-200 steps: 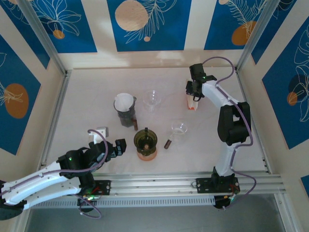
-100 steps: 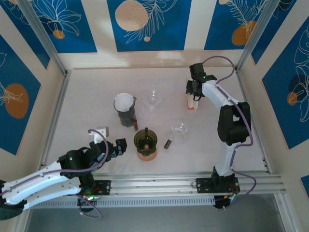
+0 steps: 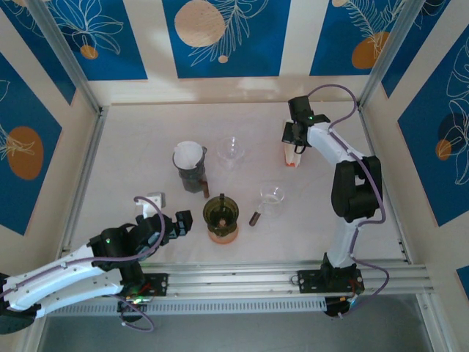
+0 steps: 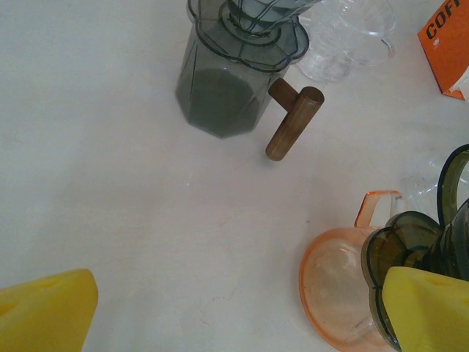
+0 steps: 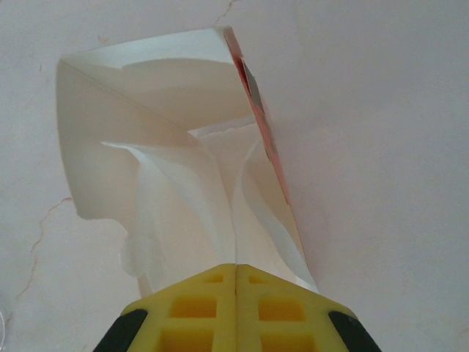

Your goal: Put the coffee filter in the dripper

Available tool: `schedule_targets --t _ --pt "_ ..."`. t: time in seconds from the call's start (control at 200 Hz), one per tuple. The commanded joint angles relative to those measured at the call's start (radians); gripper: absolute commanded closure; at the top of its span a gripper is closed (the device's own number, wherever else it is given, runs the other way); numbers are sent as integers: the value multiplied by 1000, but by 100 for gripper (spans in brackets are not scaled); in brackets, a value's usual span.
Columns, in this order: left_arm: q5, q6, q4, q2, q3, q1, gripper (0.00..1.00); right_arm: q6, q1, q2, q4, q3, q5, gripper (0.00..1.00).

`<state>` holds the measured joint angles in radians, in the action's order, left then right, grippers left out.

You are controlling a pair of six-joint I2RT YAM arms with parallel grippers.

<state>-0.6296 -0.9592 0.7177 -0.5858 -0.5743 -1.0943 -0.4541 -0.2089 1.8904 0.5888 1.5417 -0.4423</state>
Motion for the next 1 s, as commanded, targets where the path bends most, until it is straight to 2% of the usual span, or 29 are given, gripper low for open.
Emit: schedule_targets --t 0.0,0.315,0.66,0.88,0.995 --pt "5 21 -7 0 8 9 0 14 -5 -82 -21 -30 -21 100" --pt "4 35 -12 -4 -9 10 0 16 -28 -235 -35 -140 -59 100" --pt "14 36 -5 -8 -31 10 0 -20 -56 -550 -79 -364 -49 100" --pt "14 36 8 -6 -48 11 0 -54 -118 -760 -38 -453 2 100" --pt "11 35 16 -5 -55 11 0 -60 -188 -879 -4 -472 50 100"
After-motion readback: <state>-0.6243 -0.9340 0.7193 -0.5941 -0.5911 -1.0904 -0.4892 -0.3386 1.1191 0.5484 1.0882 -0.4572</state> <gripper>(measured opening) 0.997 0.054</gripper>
